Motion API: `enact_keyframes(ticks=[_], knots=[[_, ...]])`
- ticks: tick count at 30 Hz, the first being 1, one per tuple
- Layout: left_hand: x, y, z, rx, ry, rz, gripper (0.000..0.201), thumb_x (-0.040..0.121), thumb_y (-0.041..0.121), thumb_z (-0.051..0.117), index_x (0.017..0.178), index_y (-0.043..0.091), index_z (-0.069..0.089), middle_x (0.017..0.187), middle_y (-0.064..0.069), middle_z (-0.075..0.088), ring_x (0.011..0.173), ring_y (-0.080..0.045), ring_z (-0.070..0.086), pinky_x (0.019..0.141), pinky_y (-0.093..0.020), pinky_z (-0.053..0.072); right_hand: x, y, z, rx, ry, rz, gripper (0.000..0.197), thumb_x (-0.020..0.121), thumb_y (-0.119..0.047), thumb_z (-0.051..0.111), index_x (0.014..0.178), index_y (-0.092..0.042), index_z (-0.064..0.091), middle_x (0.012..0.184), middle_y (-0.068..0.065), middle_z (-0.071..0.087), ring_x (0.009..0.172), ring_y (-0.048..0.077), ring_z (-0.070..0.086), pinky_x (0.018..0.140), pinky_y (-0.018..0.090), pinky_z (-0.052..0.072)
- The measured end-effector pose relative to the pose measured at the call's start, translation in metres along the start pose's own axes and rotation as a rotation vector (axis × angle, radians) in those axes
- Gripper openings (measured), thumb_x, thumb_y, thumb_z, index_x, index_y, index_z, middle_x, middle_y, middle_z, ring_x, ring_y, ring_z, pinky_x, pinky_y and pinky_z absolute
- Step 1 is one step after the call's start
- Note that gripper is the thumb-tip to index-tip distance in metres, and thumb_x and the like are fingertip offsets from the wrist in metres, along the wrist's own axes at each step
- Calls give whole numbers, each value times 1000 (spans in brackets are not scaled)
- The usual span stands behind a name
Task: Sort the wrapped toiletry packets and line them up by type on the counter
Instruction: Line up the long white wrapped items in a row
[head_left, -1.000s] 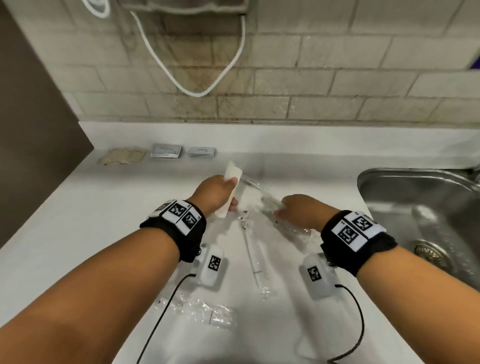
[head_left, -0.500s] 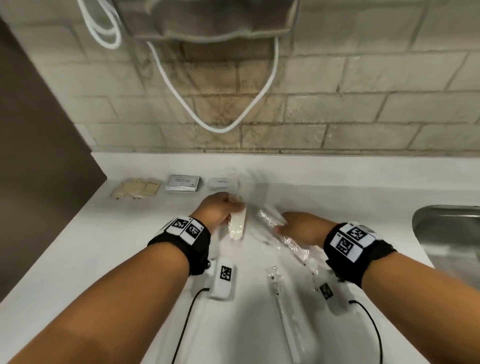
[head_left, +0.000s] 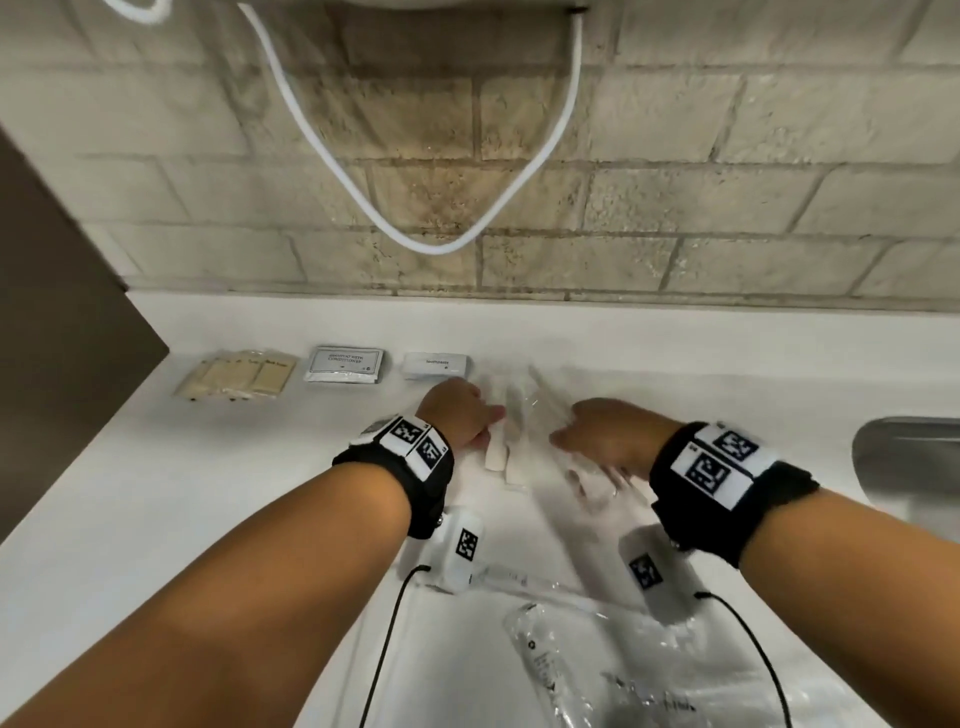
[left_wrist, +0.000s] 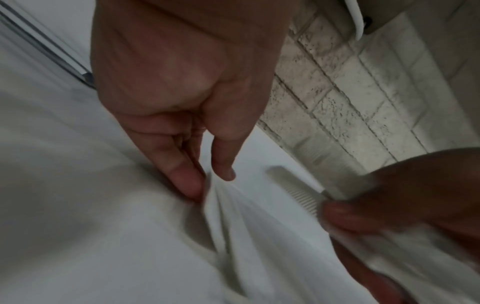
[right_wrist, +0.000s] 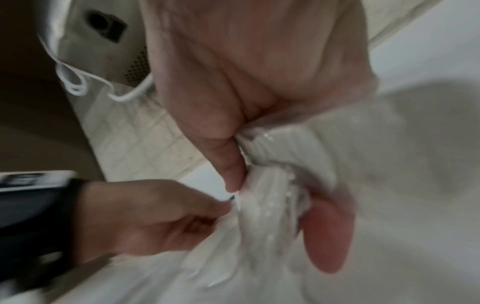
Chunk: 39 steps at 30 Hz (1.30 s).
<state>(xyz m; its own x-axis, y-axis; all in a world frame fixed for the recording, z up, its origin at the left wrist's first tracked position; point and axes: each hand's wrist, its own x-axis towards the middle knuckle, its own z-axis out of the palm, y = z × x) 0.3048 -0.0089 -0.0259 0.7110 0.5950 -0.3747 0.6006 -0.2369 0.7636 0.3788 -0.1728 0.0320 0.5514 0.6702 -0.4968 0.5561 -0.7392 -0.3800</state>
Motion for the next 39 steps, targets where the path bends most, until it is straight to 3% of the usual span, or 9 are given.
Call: enact_keyframes(ticks=[2,4,7,10,12,14,20,28,39], knots=[[1,-3,-6,71,24,-10,58,81,23,71,132,9,47,115,-13,66,93,-26,68,81,-35,58,15,4,-10,-163,11,56,42,100,-33,42,117,2,59,110,15,62,105,28,57,75,25,36],[-2,-5,-13,300,47,72,66,80,28,71,139,20,42,125,-10,60,107,-26,63,89,-33,52,30,10,-13,-244,7,100,44,100,-35,42,116,1,60,118,15,63,111,28,57,77,25,35],[-10,-6,-18,511,10,225,61,82,31,69,138,29,45,138,-4,44,125,-22,49,103,-33,42,48,21,-12,-152,88,133,37,93,-41,53,96,-4,60,98,14,61,99,29,58,73,28,42],[-17,-10,-16,680,-131,302,66,81,38,68,142,31,42,151,2,33,138,-22,34,111,-36,33,45,16,-5,-183,329,55,50,87,-43,59,126,-14,50,126,10,49,118,32,48,93,40,46],[-19,-14,-13,763,-182,326,70,80,46,66,143,34,40,156,4,26,140,-26,30,112,-41,31,37,4,6,-303,411,-151,55,87,-45,58,136,-27,45,138,2,45,126,28,42,101,43,39],[-19,-18,-12,792,-188,374,67,79,52,65,140,34,44,155,3,30,137,-28,35,110,-42,34,32,-9,21,-425,303,-315,57,86,-52,56,138,-34,43,147,-5,41,136,25,33,108,46,30],[-15,-22,-22,874,-173,315,77,83,56,60,149,36,27,161,1,15,146,-25,18,117,-37,20,50,-6,26,-478,23,-125,81,85,-58,55,152,-32,17,161,-14,8,149,21,5,117,55,5],[-7,-29,-20,851,-214,287,87,84,62,53,153,35,8,162,10,2,149,-27,6,120,-43,15,61,-1,19,-411,73,-109,85,85,-58,56,152,-30,13,161,-12,5,149,17,-1,116,58,-4],[-10,-19,-16,930,-236,255,84,85,61,52,152,39,7,161,17,1,147,-34,6,117,-49,20,57,2,16,-484,18,-110,81,86,-58,53,152,-33,14,161,-15,6,149,19,0,113,63,-3]])
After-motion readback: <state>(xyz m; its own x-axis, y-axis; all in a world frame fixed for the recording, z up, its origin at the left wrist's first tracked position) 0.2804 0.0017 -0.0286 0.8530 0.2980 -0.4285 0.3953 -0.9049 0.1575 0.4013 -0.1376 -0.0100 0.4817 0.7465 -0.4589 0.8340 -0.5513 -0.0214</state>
